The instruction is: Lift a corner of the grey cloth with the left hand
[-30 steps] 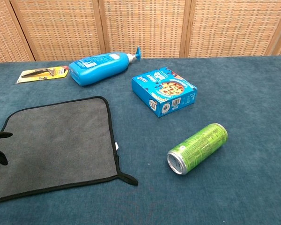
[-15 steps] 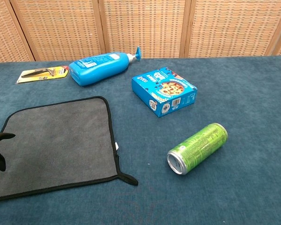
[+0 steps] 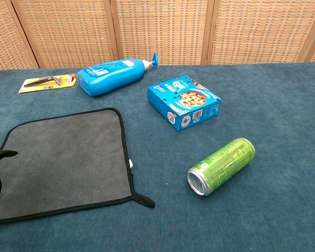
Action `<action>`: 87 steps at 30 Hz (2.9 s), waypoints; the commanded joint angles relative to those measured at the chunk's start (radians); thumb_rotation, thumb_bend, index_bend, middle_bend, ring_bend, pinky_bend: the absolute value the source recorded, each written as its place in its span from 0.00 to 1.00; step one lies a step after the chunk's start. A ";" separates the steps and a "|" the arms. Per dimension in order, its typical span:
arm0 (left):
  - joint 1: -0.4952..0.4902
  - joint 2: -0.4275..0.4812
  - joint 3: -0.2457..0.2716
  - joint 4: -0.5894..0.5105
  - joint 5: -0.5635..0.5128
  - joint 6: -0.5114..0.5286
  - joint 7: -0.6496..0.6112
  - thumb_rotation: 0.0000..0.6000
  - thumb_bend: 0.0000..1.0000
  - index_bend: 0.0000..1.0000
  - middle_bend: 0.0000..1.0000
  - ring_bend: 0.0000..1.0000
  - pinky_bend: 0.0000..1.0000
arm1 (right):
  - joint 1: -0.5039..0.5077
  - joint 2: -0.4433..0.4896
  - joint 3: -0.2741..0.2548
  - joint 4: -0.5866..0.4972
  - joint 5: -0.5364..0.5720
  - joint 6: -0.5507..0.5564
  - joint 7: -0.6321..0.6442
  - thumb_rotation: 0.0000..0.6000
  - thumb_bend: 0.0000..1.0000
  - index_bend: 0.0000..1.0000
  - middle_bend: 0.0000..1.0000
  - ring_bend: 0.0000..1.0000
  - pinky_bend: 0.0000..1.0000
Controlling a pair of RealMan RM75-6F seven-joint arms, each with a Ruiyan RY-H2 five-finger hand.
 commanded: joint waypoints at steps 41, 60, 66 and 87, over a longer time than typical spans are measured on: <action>-0.234 0.045 -0.213 -0.143 -0.084 -0.125 0.147 1.00 0.44 0.64 0.00 0.00 0.00 | 0.005 -0.004 0.004 0.014 0.021 -0.022 0.018 1.00 0.00 0.00 0.00 0.00 0.00; -0.459 -0.108 -0.346 0.028 -0.267 -0.306 0.254 1.00 0.44 0.64 0.00 0.00 0.00 | 0.012 -0.007 0.005 0.038 0.040 -0.050 0.052 1.00 0.00 0.00 0.00 0.00 0.00; -0.503 -0.135 -0.358 0.084 -0.316 -0.343 0.267 1.00 0.44 0.64 0.00 0.00 0.00 | 0.013 -0.008 0.005 0.044 0.046 -0.057 0.060 1.00 0.00 0.00 0.00 0.00 0.00; -0.640 -0.264 -0.373 0.288 -0.376 -0.396 0.239 1.00 0.45 0.64 0.00 0.00 0.00 | 0.015 -0.008 0.004 0.059 0.058 -0.075 0.088 1.00 0.00 0.00 0.00 0.00 0.00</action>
